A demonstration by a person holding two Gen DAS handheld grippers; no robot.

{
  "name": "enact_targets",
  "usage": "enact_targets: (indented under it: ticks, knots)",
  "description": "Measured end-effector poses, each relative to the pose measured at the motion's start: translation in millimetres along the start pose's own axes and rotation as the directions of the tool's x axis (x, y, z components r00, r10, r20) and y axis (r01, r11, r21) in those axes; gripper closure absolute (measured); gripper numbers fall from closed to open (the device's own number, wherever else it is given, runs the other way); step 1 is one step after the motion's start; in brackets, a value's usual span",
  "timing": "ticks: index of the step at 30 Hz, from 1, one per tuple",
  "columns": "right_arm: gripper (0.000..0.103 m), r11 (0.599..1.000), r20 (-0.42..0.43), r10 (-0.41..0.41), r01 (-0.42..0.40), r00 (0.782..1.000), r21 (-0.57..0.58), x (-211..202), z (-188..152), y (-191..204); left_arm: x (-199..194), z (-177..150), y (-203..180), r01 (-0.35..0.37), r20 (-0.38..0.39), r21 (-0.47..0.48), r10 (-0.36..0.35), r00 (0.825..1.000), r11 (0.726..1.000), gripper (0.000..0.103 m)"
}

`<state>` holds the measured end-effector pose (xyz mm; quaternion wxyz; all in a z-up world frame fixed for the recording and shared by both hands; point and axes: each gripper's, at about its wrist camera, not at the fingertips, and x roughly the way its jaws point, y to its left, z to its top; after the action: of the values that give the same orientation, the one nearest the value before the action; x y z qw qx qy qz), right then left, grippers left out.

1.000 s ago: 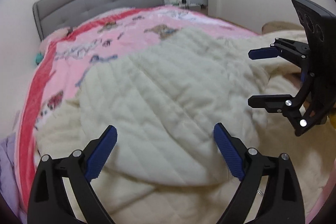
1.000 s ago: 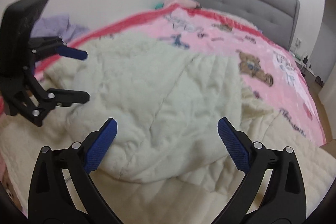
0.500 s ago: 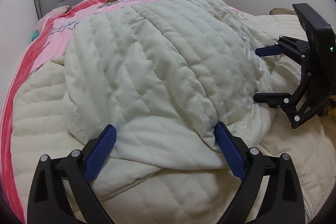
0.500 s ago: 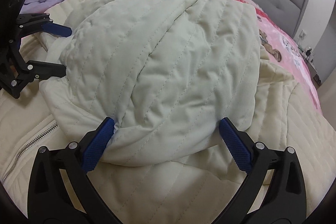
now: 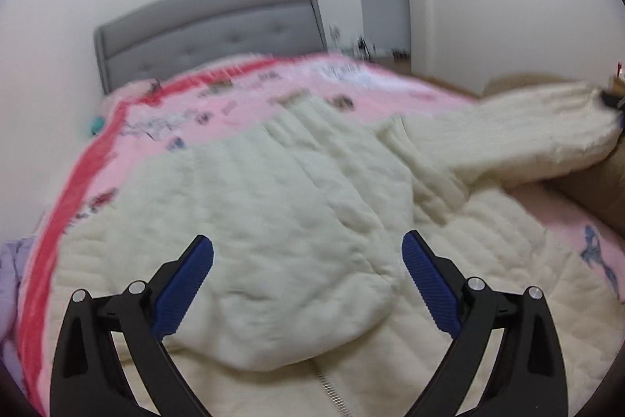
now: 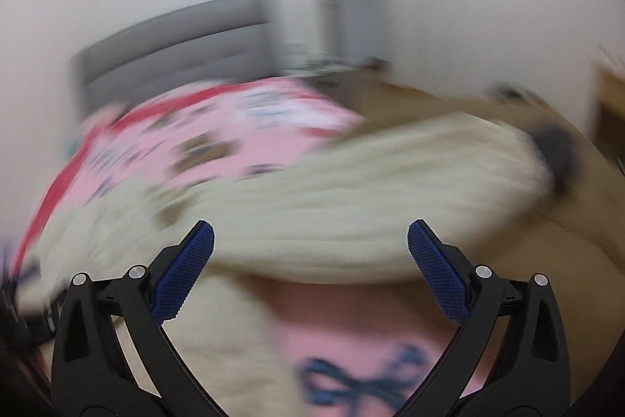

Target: Fold large clothes

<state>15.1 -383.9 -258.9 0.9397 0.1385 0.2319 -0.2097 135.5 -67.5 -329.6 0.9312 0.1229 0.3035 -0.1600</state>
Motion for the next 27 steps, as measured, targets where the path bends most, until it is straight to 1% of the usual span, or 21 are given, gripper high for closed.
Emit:
enact_targets:
  ticks: [1,2,3,4,5,6,8,9,10,12,13,14,15,17,18,20,22,24,25,27]
  knots:
    - [0.008,0.997,-0.017,-0.058,0.059,0.998,0.056,0,4,-25,12,-1,-5,-0.004,-0.037,0.002,0.004,0.999,1.000,0.007]
    - [0.008,0.988,-0.022,-0.134,0.135,0.991,0.072,1,7,-40,25,-3,-8,-0.007,-0.086,0.001,0.007,0.996,1.000,0.007]
    - [0.008,0.971,-0.018,-0.222,0.222,0.975,0.085,-1,13,-56,33,-4,-10,-0.015,-0.117,0.000,0.015,0.993,1.000,0.007]
    - [0.008,0.964,-0.003,-0.246,0.246,0.969,0.100,-4,14,-63,41,-6,-12,-0.026,-0.150,-0.003,0.025,0.988,1.000,0.007]
    - [0.008,0.961,0.025,-0.251,0.246,0.968,0.126,-7,19,-72,45,-6,-13,-0.031,-0.163,-0.009,0.029,0.986,0.999,0.007]
    - [0.008,0.954,0.037,-0.270,0.262,0.962,0.148,-7,22,-80,46,-7,-13,-0.035,-0.167,-0.011,0.033,0.985,0.999,0.007]
    - [0.008,0.947,0.035,-0.276,0.266,0.960,0.181,-3,25,-93,47,-6,-16,-0.041,-0.177,-0.002,0.040,0.983,0.999,0.007]
    - [0.008,0.938,0.017,-0.286,0.276,0.958,0.209,3,26,-102,47,-5,-16,-0.042,-0.179,-0.005,0.040,0.983,0.999,0.007]
    - [0.008,0.936,0.008,-0.275,0.266,0.961,0.230,9,26,-109,47,-6,-15,-0.042,-0.185,-0.011,0.039,0.982,0.999,0.007]
    - [0.009,0.929,-0.017,-0.220,0.214,0.975,0.301,24,23,-123,49,-5,-17,-0.045,-0.195,-0.005,0.043,0.980,0.999,0.007]
    - [0.015,0.925,-0.030,-0.200,0.199,0.979,0.323,32,21,-124,50,-4,-16,-0.046,-0.198,-0.004,0.045,0.979,0.999,0.007]
    - [0.024,0.915,-0.060,-0.179,0.189,0.982,0.355,44,19,-130,49,-4,-15,-0.048,-0.199,-0.002,0.046,0.979,0.999,0.007]
    - [0.043,0.904,-0.077,-0.153,0.171,0.985,0.393,53,17,-137,48,-4,-15,-0.047,-0.199,-0.004,0.045,0.979,0.999,0.007]
    - [0.046,0.883,-0.086,-0.146,0.169,0.986,0.438,62,17,-143,47,-4,-15,-0.048,-0.205,-0.001,0.047,0.978,0.999,0.007]
    - [0.049,0.875,-0.072,-0.140,0.158,0.987,0.457,62,18,-143,51,-3,-15,-0.050,-0.210,-0.001,0.049,0.977,0.999,0.007]
    - [0.054,0.872,-0.067,-0.125,0.142,0.990,0.469,63,22,-140,55,-4,-16,-0.053,-0.222,0.002,0.052,0.974,0.999,0.007]
    - [0.060,0.877,-0.051,-0.105,0.117,0.993,0.466,59,31,-136,58,-5,-18,-0.054,-0.224,0.008,0.055,0.973,0.998,0.006]
    - [0.062,0.890,0.000,-0.065,0.058,0.998,0.453,52,46,-126,60,-5,-19,-0.056,-0.229,0.006,0.055,0.972,0.998,0.006]
    - [0.063,0.907,0.040,-0.031,0.012,0.999,0.420,46,60,-116,62,-5,-19,-0.055,-0.234,0.005,0.054,0.971,0.998,0.005]
    - [0.063,0.953,0.128,0.026,-0.063,0.991,0.297,26,88,-88,63,-6,-19,-0.053,-0.238,0.008,0.053,0.970,0.999,0.005]
